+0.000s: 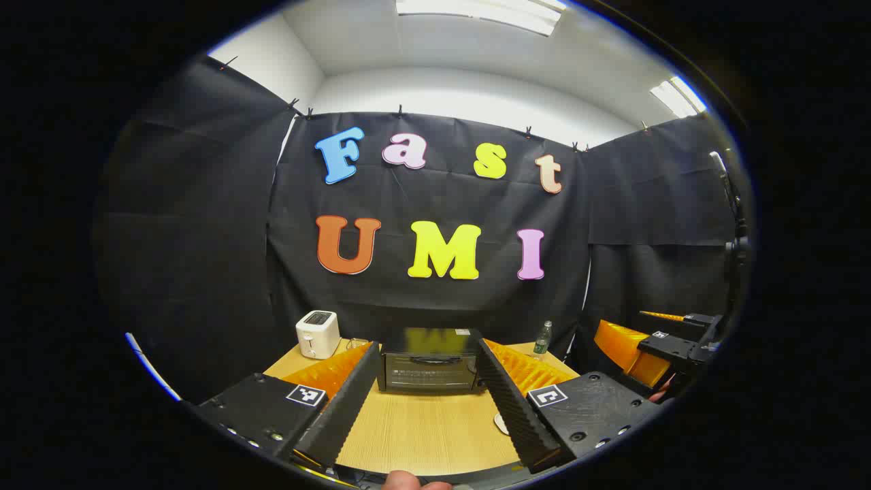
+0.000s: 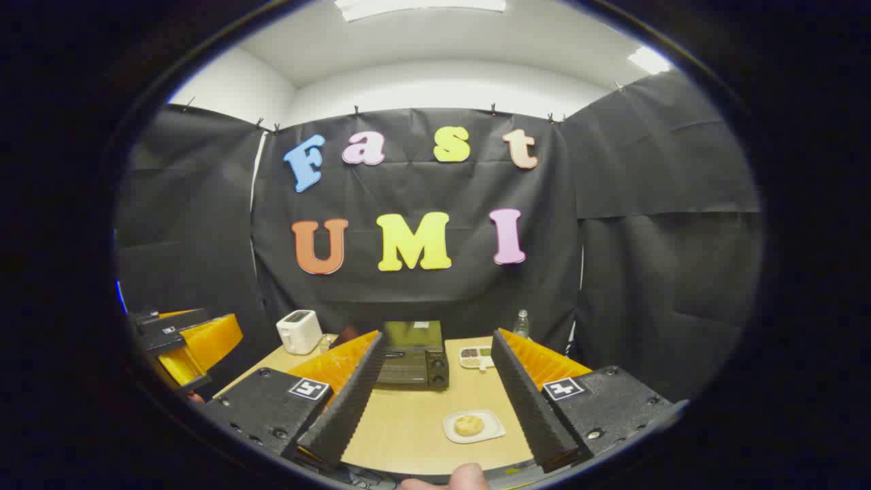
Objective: Open the electric oven with the left hand, put the food in, and close the electric oven.
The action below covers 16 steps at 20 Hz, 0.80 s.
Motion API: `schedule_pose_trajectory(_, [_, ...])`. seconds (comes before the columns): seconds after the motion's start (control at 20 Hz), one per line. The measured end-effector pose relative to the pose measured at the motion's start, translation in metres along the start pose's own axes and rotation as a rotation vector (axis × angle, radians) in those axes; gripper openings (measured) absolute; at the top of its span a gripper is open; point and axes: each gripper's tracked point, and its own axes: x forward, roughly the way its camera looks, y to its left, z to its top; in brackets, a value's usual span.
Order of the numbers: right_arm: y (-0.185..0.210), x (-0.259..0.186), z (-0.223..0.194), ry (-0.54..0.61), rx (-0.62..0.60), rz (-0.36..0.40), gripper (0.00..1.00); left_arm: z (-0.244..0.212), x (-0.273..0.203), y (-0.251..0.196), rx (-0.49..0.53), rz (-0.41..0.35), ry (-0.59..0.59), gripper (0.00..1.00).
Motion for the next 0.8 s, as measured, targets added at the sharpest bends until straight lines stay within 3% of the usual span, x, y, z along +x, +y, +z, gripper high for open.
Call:
schedule_pose_trajectory(0.05, [0.0002, 0.0001, -0.0004, 0.0, -0.001, 0.0, 0.99, 0.0004, -0.0001, -0.0001, 0.002, -0.003, 0.0, 0.92])
schedule_pose_trajectory(0.8, [-0.0057, -0.0059, -0.0035, 0.006, 0.01, -0.025, 0.99, -0.0032, -0.0019, -0.0012, 0.002, -0.006, 0.023, 0.92])
